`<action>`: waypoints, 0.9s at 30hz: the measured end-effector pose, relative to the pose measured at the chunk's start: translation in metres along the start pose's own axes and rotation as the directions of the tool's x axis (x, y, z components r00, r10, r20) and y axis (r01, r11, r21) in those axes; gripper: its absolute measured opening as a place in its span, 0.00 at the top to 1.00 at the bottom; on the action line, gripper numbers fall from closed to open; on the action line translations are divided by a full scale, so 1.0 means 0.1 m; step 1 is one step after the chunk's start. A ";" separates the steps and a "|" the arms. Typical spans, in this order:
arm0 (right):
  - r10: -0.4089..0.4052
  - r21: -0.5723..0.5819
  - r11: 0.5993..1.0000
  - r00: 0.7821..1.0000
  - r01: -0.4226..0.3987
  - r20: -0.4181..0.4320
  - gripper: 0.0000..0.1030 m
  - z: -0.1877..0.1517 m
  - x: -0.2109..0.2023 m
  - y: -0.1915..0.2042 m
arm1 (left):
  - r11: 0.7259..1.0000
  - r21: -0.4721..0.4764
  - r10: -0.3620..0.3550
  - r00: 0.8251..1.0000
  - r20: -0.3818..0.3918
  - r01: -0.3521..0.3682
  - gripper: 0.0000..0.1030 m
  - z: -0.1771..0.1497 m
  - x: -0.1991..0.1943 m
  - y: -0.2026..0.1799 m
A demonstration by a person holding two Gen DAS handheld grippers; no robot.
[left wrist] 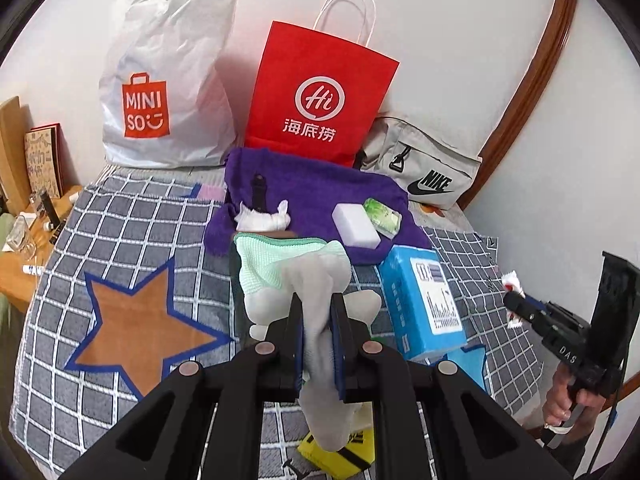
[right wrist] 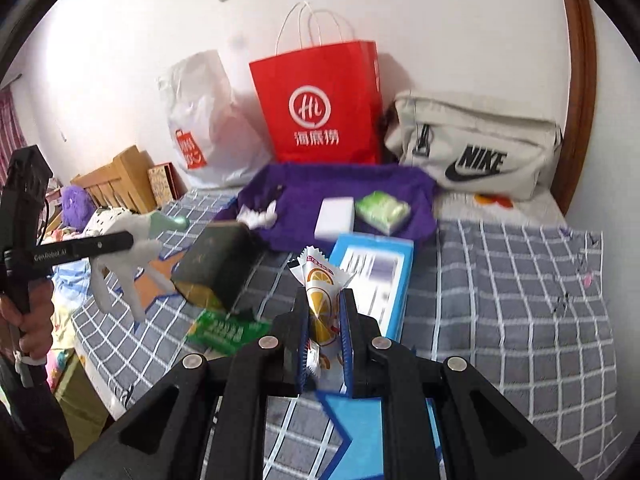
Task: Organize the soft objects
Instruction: 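Carry glove and packet onto the purple towel and open both tools to release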
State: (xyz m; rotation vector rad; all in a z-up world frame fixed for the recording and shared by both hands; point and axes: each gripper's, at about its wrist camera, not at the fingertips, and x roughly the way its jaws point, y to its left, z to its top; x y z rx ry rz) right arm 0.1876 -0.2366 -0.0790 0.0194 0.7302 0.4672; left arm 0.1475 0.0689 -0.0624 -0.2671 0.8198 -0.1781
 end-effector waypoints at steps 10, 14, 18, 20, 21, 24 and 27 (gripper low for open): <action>-0.008 0.009 1.000 1.000 0.008 0.021 0.86 0.47 0.18 -0.11 | 1.000 0.010 0.020 1.000 0.008 -0.020 0.89 0.35 0.13 -0.05; -0.009 0.004 1.000 0.999 0.009 0.035 0.86 0.67 0.25 -0.16 | 0.999 0.018 0.030 0.999 0.011 -0.030 0.89 0.52 0.21 -0.05; -0.023 -0.013 1.000 0.998 0.024 0.054 0.86 0.89 0.36 -0.21 | 0.999 0.029 0.038 0.999 0.011 -0.038 0.89 0.71 0.32 -0.06; -0.021 -0.016 1.000 0.998 0.022 0.058 0.86 0.99 0.42 -0.23 | 0.999 0.033 0.041 0.999 0.013 -0.041 0.89 0.83 0.38 -0.06; -0.020 -0.014 1.000 0.998 0.021 0.061 0.86 1.04 0.46 -0.25 | 0.998 0.037 0.043 0.999 0.014 -0.043 0.89 0.87 0.40 -0.06; -0.009 -0.006 1.000 0.998 0.009 0.065 0.86 1.21 0.60 -0.30 | 0.998 0.051 0.047 0.999 0.019 -0.048 0.89 1.03 0.51 -0.08; 0.002 -0.011 1.000 0.997 -0.002 0.073 0.86 1.36 0.74 -0.31 | 0.997 0.048 0.053 0.998 0.015 -0.054 0.89 1.21 0.64 -0.08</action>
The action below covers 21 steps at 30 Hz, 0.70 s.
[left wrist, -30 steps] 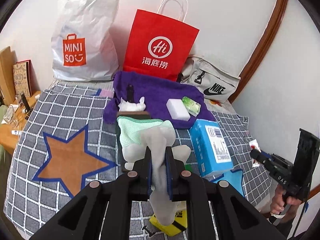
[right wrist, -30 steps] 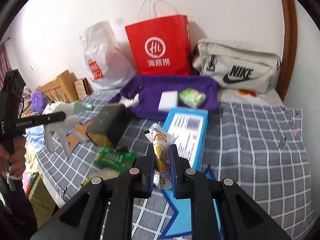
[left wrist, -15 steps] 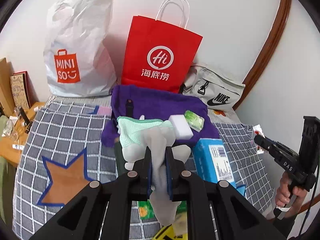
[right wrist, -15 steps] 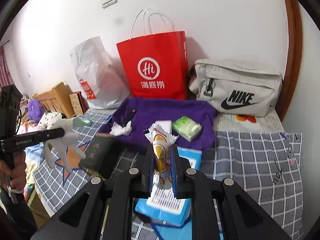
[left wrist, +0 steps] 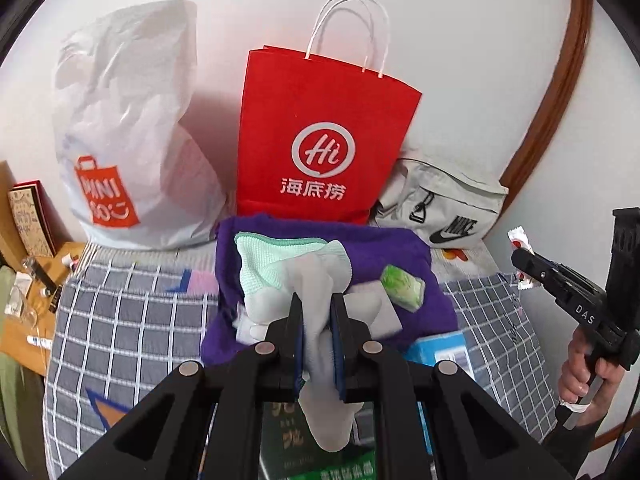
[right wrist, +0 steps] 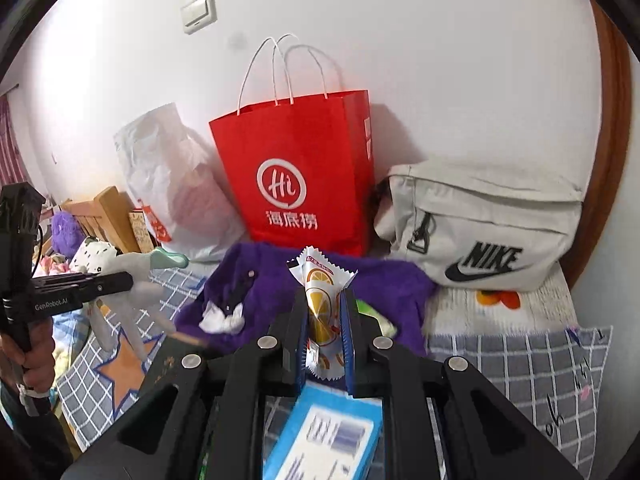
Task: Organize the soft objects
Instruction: 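Carry glove and packet onto the purple towel and open both tools to release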
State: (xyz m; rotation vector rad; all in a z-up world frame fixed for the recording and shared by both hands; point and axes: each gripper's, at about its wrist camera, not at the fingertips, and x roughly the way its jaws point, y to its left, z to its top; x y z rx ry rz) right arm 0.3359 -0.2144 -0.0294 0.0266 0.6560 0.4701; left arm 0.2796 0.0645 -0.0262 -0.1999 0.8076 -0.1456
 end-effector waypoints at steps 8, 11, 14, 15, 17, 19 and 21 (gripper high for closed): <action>0.013 -0.001 1.000 1.000 -0.013 0.018 0.86 0.35 0.36 -0.08 | 1.000 -0.019 0.015 1.000 -0.001 -0.015 0.89 0.37 0.34 0.05; 0.016 0.010 1.000 1.000 -0.016 0.020 0.85 0.41 0.52 -0.16 | 0.999 -0.028 0.015 1.000 -0.014 -0.015 0.88 0.45 0.53 0.09; 0.017 0.033 0.999 1.000 -0.017 0.004 0.85 0.38 0.70 -0.27 | 0.999 -0.039 0.014 0.999 -0.033 -0.015 0.88 0.48 0.73 0.13; 0.018 0.045 0.999 1.000 -0.018 -0.009 0.85 0.34 0.78 -0.32 | 0.999 -0.041 0.016 0.999 -0.040 -0.018 0.88 0.48 0.81 0.15; 0.020 0.055 0.998 0.999 -0.018 -0.039 0.85 0.30 0.91 -0.38 | 0.999 -0.043 0.027 0.998 -0.054 -0.030 0.88 0.46 0.93 0.18; 0.009 0.046 0.999 0.997 -0.006 -0.075 0.85 0.28 1.03 -0.43 | 0.998 -0.047 0.029 0.997 -0.067 -0.032 0.89 0.44 1.07 0.20; 0.009 0.053 0.999 0.996 -0.004 -0.083 0.85 0.26 1.11 -0.47 | 0.998 -0.057 0.017 0.997 -0.077 -0.021 0.88 0.42 1.17 0.22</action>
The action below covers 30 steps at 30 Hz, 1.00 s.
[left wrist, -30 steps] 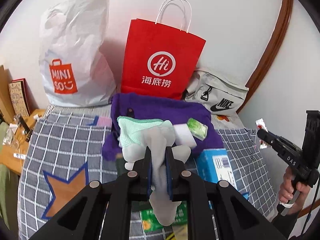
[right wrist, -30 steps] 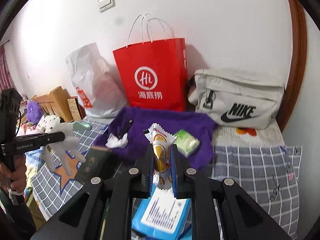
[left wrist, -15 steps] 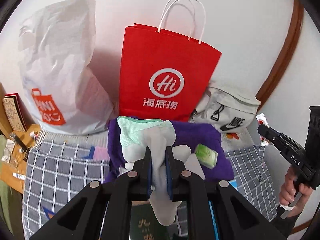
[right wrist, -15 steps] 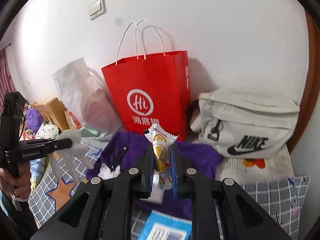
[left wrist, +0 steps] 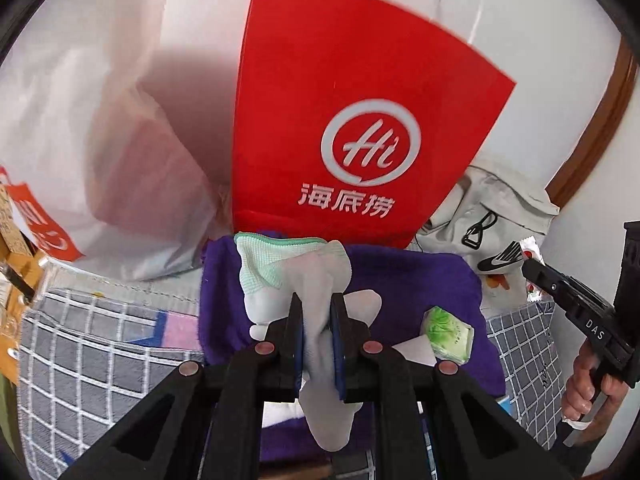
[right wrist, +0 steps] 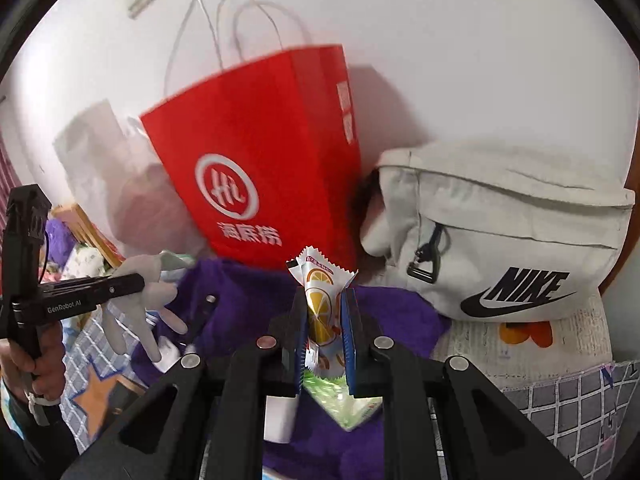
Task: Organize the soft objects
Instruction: 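Carry glove and packet onto the purple towel and open both tools to release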
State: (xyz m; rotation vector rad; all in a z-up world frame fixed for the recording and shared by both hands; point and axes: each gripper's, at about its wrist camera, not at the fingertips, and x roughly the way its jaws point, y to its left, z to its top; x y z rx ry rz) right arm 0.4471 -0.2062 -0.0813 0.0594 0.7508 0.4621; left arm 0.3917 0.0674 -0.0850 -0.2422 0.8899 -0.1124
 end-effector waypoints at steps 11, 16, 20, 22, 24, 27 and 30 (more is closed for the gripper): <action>0.021 0.021 1.000 0.991 -0.018 -0.135 0.85 -0.16 0.46 -0.11 | 1.000 0.002 -0.008 0.997 -0.076 0.009 0.88 -0.06 0.32 0.07; 0.023 0.003 1.000 0.984 -0.023 -0.177 0.85 -0.22 0.60 -0.08 | 1.000 0.002 -0.015 0.995 -0.101 0.015 0.88 -0.08 0.42 0.07; 0.003 -0.009 1.000 0.978 -0.005 -0.208 0.83 -0.27 0.73 -0.04 | 1.000 0.006 -0.013 0.993 -0.116 0.013 0.88 -0.10 0.46 0.07; 0.002 -0.009 1.000 0.975 -0.004 -0.221 0.83 -0.29 0.78 -0.03 | 1.000 0.006 -0.008 0.992 -0.126 0.009 0.88 -0.11 0.49 0.08; 0.005 -0.007 1.000 0.973 -0.007 -0.229 0.83 -0.30 0.80 -0.04 | 1.000 0.013 -0.008 0.990 -0.139 0.010 0.88 -0.12 0.53 0.10; 0.006 -0.010 1.000 0.971 -0.009 -0.237 0.83 -0.31 0.81 -0.04 | 1.000 -0.001 -0.015 0.988 -0.154 0.015 0.88 -0.14 0.59 0.12; 0.008 -0.004 1.000 0.968 -0.009 -0.251 0.83 -0.33 0.84 -0.07 | 1.000 -0.003 -0.005 0.987 -0.160 0.005 0.86 -0.14 0.63 0.13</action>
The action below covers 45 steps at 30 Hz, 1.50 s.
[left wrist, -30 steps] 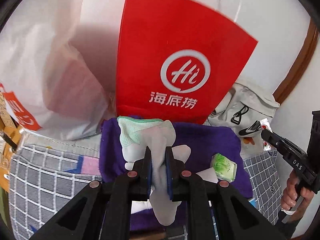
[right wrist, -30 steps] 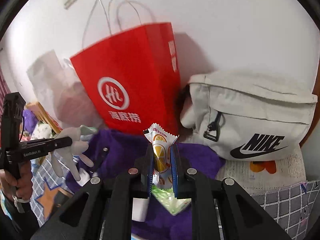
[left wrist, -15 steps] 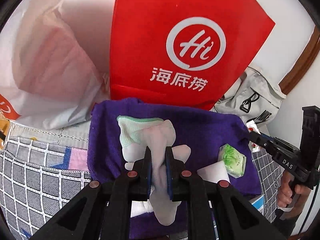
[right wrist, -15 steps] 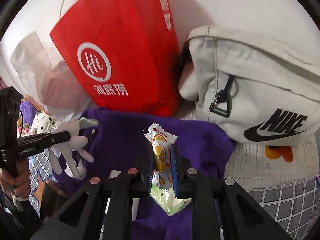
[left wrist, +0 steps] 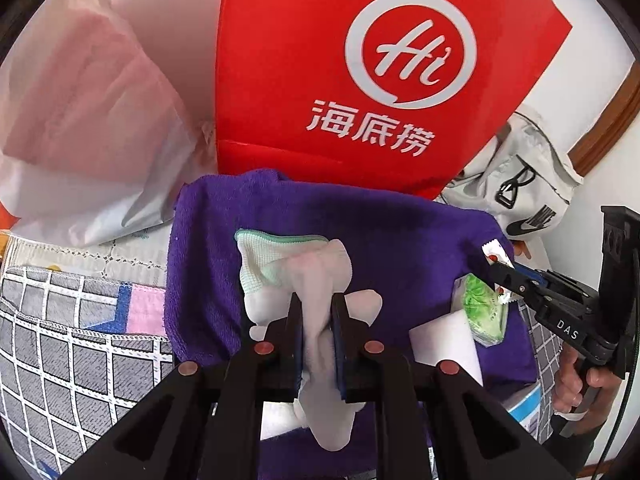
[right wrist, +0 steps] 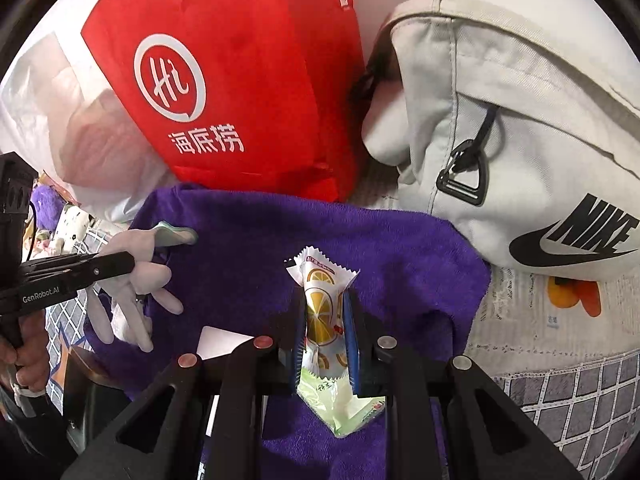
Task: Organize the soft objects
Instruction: 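Carry glove and packet onto the purple towel and open both tools to release, then grasp the green snack packet on the bed with the right tool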
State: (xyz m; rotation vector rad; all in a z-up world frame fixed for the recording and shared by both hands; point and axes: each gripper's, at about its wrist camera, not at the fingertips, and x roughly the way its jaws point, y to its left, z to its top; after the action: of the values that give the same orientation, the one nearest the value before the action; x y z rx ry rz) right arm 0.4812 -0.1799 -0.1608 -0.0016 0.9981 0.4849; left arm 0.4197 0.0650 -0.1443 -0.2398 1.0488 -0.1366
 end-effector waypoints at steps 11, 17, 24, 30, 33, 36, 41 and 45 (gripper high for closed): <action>-0.017 -0.023 1.000 1.000 0.017 -0.013 0.45 -0.01 0.12 0.04 | 1.000 0.026 0.010 1.000 0.004 -0.010 0.64 0.03 0.02 -0.11; -0.021 -0.041 0.999 1.000 0.021 0.004 0.35 0.01 0.05 0.11 | 0.999 0.030 0.030 0.998 0.054 -0.032 0.46 0.05 -0.16 -0.14; -0.023 -0.052 0.998 0.997 0.027 0.070 0.33 0.03 -0.28 0.29 | 0.998 0.019 0.064 0.988 0.142 -0.067 0.45 0.05 -0.61 -0.16; -0.024 -0.103 0.994 0.992 0.037 0.122 0.33 -0.17 -0.74 0.56 | 0.998 0.057 0.014 0.987 0.163 -0.023 0.43 -0.20 -1.05 -0.28; -0.002 -0.062 0.998 0.989 0.012 0.147 0.33 -0.37 -0.97 0.59 | 0.998 0.063 -0.020 0.982 0.188 0.008 0.43 -0.39 -1.29 -0.34; 0.012 0.004 1.000 0.985 -0.013 0.170 0.33 -0.57 -1.17 0.60 | 0.996 0.056 -0.074 0.978 0.198 0.064 0.43 -0.59 -1.49 -0.36; 0.044 0.024 0.998 0.979 -0.050 0.197 0.33 -0.97 -1.53 0.72 | 0.997 0.047 -0.064 0.977 0.204 0.055 0.43 -0.93 -1.72 -0.38; 0.058 -0.003 0.998 0.979 -0.058 0.197 0.33 -1.30 -1.72 0.84 | 0.998 0.046 -0.059 0.976 0.208 0.051 0.43 -1.24 -1.85 -0.37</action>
State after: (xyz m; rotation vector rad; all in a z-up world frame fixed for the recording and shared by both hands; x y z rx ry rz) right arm 0.2673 -0.2006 -0.0756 0.0767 0.8063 0.5265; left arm 0.2210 0.0550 -0.0380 -0.2415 0.8294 -0.1783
